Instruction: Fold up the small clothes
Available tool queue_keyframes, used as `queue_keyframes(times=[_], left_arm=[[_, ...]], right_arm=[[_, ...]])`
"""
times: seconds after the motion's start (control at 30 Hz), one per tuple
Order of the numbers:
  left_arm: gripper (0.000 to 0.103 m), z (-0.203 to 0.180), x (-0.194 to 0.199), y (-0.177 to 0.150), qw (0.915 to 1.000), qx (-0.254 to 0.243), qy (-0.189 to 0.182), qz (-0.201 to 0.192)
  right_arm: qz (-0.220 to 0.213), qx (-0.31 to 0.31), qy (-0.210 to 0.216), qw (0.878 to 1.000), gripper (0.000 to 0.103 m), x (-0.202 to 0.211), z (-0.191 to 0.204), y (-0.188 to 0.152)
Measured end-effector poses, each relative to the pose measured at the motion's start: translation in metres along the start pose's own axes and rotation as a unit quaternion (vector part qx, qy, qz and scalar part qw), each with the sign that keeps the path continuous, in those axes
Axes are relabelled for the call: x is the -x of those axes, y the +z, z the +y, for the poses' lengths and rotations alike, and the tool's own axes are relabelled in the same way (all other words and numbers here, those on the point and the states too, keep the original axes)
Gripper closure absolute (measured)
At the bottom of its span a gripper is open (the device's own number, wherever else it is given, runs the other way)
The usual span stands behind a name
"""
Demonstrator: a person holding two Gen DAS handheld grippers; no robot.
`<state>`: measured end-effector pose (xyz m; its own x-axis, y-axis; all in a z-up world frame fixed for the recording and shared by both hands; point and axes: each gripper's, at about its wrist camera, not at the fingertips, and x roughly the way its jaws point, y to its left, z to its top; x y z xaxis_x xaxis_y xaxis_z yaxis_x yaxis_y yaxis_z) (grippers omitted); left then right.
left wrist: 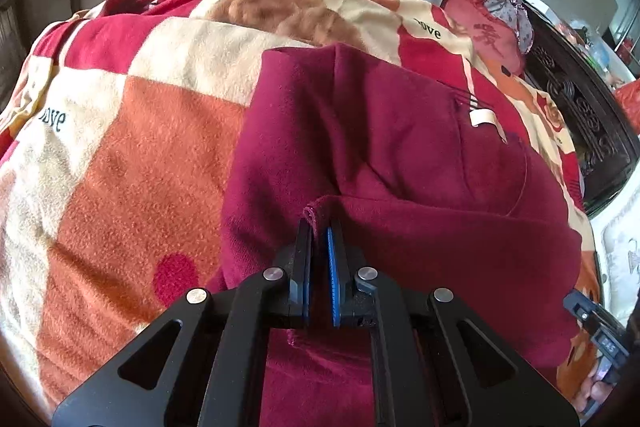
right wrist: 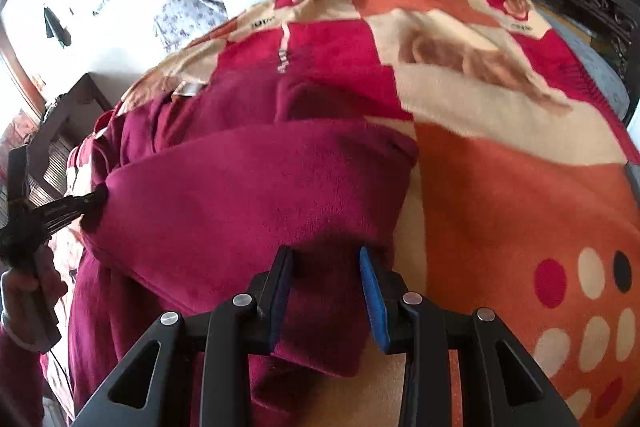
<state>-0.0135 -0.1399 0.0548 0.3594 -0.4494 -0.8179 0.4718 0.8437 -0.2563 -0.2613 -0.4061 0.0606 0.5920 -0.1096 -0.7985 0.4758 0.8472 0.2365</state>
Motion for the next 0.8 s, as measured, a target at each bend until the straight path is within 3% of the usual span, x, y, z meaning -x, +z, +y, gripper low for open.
queue_keyframes(times=[0.17,0.23,0.33,0.4,0.53,0.63,0.8], left_arm=[[0.090,0.003,0.013,0.000,0.9999,0.000,-0.014,0.001],[0.076,0.006,0.021,-0.003,0.9998,0.009,-0.017,0.004],[0.070,0.012,0.036,-0.013,0.9993,0.023,-0.031,0.007],[0.067,0.014,0.047,-0.021,0.9994,0.018,-0.026,0.010],[0.059,0.024,0.075,-0.047,0.9997,0.001,-0.022,0.015],[0.057,0.036,0.090,-0.074,0.9994,-0.001,-0.023,0.025],[0.057,0.051,0.109,-0.117,0.9989,-0.003,-0.016,0.044]], right_arm=[[-0.029,0.008,0.005,1.000,0.070,0.035,0.008,-0.005],[-0.009,0.012,0.008,1.000,0.070,0.024,0.012,-0.011],[0.026,0.005,-0.015,1.000,0.069,-0.003,0.010,-0.019],[0.017,-0.013,-0.008,1.000,0.069,0.002,0.007,-0.018],[0.010,-0.029,0.008,0.999,0.069,0.030,0.006,-0.023],[0.012,-0.025,0.021,0.999,0.058,0.054,0.010,-0.036],[0.047,-0.028,0.046,0.997,0.057,0.069,0.010,-0.072]])
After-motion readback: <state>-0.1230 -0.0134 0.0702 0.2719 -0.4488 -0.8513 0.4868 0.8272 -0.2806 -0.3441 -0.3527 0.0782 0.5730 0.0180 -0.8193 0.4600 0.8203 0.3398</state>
